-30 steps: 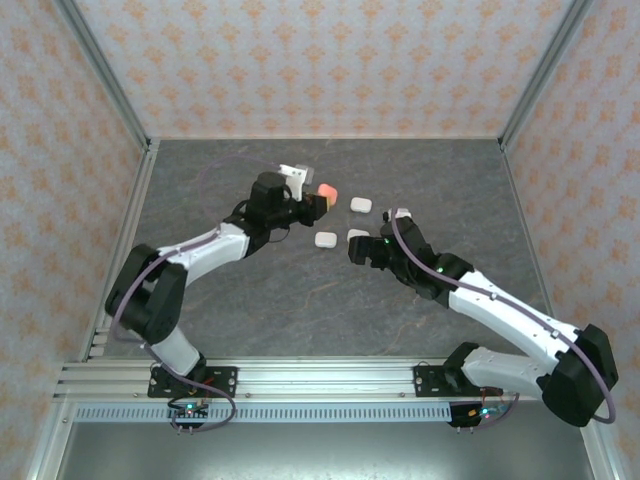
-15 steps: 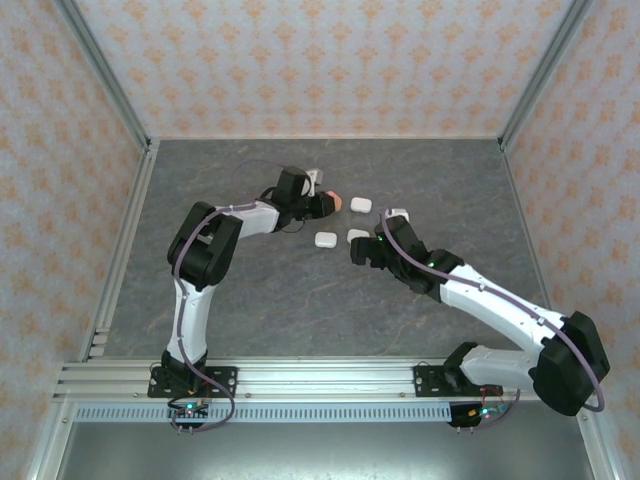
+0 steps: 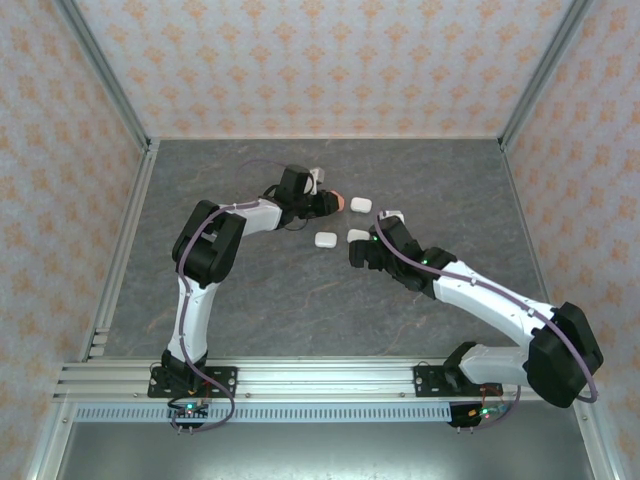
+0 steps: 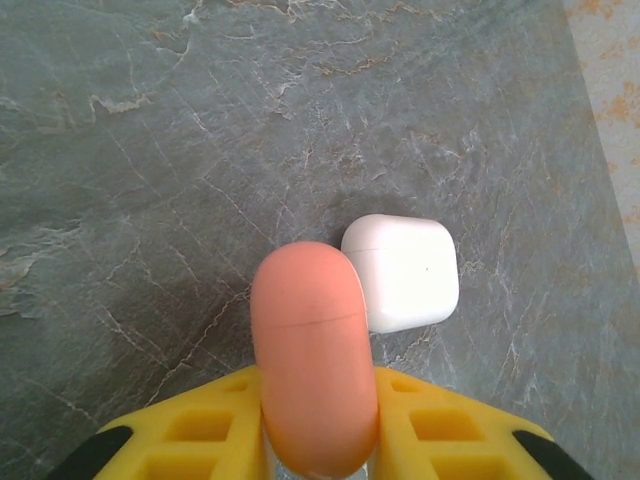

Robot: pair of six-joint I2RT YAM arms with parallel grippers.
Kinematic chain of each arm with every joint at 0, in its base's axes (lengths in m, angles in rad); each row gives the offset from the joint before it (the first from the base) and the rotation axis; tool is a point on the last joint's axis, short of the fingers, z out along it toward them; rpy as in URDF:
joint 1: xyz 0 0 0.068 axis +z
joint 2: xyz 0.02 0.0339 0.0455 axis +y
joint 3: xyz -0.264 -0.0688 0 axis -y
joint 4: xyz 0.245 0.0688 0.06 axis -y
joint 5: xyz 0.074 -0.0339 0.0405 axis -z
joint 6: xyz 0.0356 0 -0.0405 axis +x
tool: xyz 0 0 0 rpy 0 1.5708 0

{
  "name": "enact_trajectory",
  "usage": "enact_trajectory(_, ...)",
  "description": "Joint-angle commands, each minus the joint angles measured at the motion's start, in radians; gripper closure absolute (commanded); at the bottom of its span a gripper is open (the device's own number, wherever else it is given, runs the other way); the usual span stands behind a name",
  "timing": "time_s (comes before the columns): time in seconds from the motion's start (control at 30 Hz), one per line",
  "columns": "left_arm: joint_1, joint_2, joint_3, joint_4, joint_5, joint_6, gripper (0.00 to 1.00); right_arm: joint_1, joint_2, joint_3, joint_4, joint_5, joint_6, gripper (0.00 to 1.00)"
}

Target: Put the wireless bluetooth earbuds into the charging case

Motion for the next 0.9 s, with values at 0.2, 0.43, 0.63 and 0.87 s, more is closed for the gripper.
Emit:
enact_trajectory(0.2,0.032,0.038,0.02,-0.048,-0.011,0.04,0.55,-0.034,-0.075,0.046,-0.103,0.045,-0.073,0.01)
enact_trajectory(0.43,0.056,-0.041,-0.035,-0.07,-0.037,0.072,0.44,-0.127,-0.162,0.045,-0.118,-0.004,-0.114,0.01)
enact_trajectory(0.63,0.063,-0.244,-0.163,-0.052,-0.085,0.119,0.36,-0.227,-0.231,0.036,-0.086,0.008,-0.161,0.01)
enact_trajectory(0.87,0.065,-0.648,-0.41,-0.076,-0.289,0.216,0.27,-0.319,-0.3,-0.036,0.002,0.164,-0.208,0.01)
